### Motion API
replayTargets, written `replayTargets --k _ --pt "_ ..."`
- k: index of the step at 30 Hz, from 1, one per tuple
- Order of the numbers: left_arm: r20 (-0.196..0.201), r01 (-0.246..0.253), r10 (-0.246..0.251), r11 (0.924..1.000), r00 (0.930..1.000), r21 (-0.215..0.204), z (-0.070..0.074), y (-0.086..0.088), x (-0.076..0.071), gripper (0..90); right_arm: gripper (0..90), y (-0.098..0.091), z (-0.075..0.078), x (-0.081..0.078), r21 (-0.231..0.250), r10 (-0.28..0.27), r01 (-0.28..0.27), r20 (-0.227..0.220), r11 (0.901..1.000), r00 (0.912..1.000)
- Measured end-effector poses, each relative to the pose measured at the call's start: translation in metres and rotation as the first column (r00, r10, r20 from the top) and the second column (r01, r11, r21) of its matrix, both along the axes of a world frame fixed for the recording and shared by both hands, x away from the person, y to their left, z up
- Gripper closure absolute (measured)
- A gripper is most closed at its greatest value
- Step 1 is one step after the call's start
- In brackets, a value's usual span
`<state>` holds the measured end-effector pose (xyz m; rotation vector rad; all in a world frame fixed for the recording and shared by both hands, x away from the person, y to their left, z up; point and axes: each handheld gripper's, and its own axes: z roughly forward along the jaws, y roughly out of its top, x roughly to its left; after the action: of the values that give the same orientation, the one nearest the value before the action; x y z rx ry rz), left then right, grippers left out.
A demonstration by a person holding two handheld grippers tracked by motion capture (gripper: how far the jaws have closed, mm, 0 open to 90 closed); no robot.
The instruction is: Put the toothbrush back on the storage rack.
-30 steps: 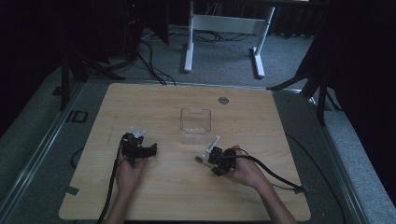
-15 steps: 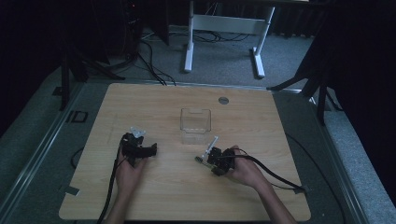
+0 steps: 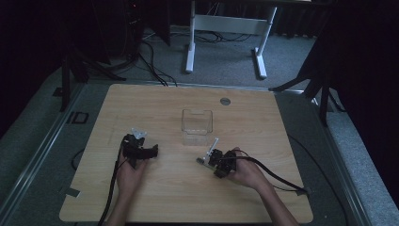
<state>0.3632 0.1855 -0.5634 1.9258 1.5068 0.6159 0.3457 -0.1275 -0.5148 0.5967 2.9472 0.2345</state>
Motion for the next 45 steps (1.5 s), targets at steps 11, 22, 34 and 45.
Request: replayTargets --k 11,22,34,45 --pt "0.000 0.000 0.000 1.0000 1.0000 0.000 0.000 0.000 0.000 14.0 72.4 0.002 -0.003 -0.001 -0.017 0.004 -0.004 -0.012 0.9998 0.9999" --pt "0.000 0.000 0.000 1.0000 1.0000 0.000 0.000 0.000 0.000 14.0 78.8 0.002 -0.003 0.000 -0.016 0.014 -0.014 -0.024 0.9998 0.9996" --pt "0.000 0.000 0.000 1.0000 1.0000 0.000 0.000 0.000 0.000 14.0 79.3 -0.006 0.014 0.001 0.069 -0.017 0.018 -0.010 0.9975 0.9998" --pt "0.000 0.000 0.000 1.0000 1.0000 -0.001 0.000 0.000 0.000 14.0 79.2 -0.012 0.029 0.003 0.178 -0.043 0.041 0.008 0.9832 0.9990"
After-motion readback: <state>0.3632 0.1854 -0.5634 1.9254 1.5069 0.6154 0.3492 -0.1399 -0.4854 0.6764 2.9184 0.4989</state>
